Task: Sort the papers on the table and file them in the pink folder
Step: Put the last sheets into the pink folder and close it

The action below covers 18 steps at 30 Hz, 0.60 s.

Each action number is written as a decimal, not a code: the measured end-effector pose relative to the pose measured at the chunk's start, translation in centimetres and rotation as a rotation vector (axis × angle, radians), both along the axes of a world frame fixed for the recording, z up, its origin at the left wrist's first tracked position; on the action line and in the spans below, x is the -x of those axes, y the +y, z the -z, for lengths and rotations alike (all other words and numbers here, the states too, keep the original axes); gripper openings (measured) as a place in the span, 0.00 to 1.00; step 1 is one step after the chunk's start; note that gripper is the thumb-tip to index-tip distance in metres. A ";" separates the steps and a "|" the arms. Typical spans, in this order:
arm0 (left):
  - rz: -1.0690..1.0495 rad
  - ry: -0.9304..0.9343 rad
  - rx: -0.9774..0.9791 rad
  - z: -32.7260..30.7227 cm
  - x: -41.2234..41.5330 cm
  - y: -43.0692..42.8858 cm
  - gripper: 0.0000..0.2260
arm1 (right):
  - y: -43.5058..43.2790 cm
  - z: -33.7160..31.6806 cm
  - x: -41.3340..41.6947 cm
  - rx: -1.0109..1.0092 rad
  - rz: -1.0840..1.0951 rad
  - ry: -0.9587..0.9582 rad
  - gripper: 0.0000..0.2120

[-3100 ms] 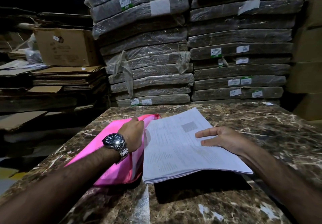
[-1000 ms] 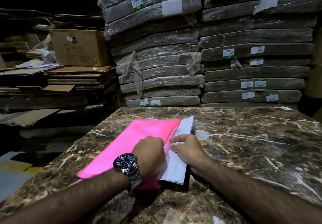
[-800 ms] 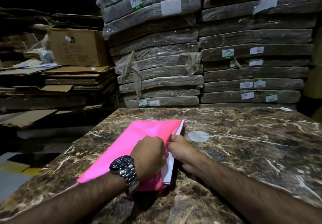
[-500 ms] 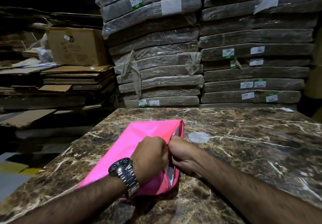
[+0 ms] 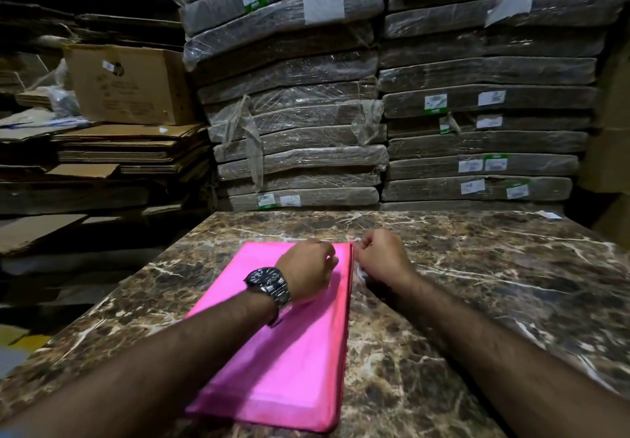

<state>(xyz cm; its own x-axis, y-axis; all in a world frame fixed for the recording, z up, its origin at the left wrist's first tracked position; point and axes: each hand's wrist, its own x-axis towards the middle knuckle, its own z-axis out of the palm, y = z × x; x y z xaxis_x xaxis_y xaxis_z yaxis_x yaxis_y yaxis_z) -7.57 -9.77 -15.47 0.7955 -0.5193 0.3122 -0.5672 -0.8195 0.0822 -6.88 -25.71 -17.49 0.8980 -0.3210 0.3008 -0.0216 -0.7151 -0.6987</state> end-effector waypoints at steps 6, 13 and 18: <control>0.076 0.143 0.046 0.9 -4.8 -2.3 0.20 | -0.6 2.1 -3.9 0.138 -0.092 -0.010 0.13; 0.036 0.252 -0.029 3.8 -6.7 -3.1 0.29 | -1.7 2.2 -6.2 0.158 -0.103 -0.017 0.04; 0.058 0.255 -0.059 3.7 -6.8 -3.1 0.32 | -1.8 2.2 -6.6 0.166 -0.062 0.011 0.07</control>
